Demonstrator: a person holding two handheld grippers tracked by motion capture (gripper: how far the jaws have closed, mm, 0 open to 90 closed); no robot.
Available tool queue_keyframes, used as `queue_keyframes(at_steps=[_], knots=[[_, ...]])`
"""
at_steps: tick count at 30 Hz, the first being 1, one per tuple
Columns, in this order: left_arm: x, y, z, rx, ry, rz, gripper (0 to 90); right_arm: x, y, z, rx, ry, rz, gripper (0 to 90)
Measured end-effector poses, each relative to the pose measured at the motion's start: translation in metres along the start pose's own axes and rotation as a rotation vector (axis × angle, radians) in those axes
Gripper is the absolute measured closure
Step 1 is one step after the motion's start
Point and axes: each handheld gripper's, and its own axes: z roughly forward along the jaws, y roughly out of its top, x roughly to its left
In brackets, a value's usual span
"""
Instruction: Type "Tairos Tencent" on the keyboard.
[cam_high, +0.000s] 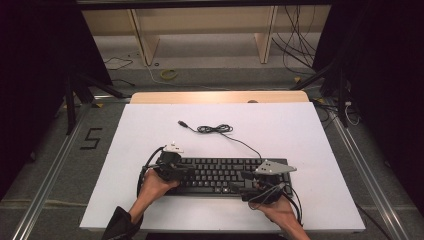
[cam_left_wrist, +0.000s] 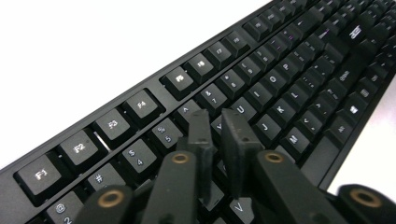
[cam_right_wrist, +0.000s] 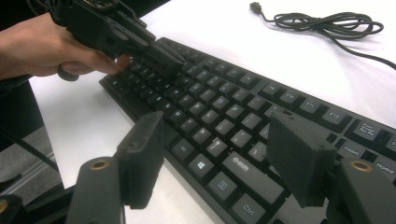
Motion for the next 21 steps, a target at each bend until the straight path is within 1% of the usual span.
queue_keyframes(at_steps=[8, 13, 18, 21], knots=[[0.002, 0.001, -0.006, -0.027, -0.013, -0.028, 75.5, -0.002, 0.0, -0.003, -0.01, -0.007, 0.004, 37.6], [0.003, 0.001, -0.01, -0.047, -0.024, -0.034, 72.2, -0.003, -0.001, -0.004, -0.01, -0.007, 0.005, 37.6], [0.003, 0.001, -0.014, -0.061, -0.043, -0.046, 66.9, -0.005, -0.001, -0.006, -0.012, -0.013, 0.009, 37.3], [0.003, 0.001, -0.016, -0.073, -0.054, -0.048, 61.5, -0.006, -0.002, -0.007, -0.014, -0.016, 0.01, 37.2]])
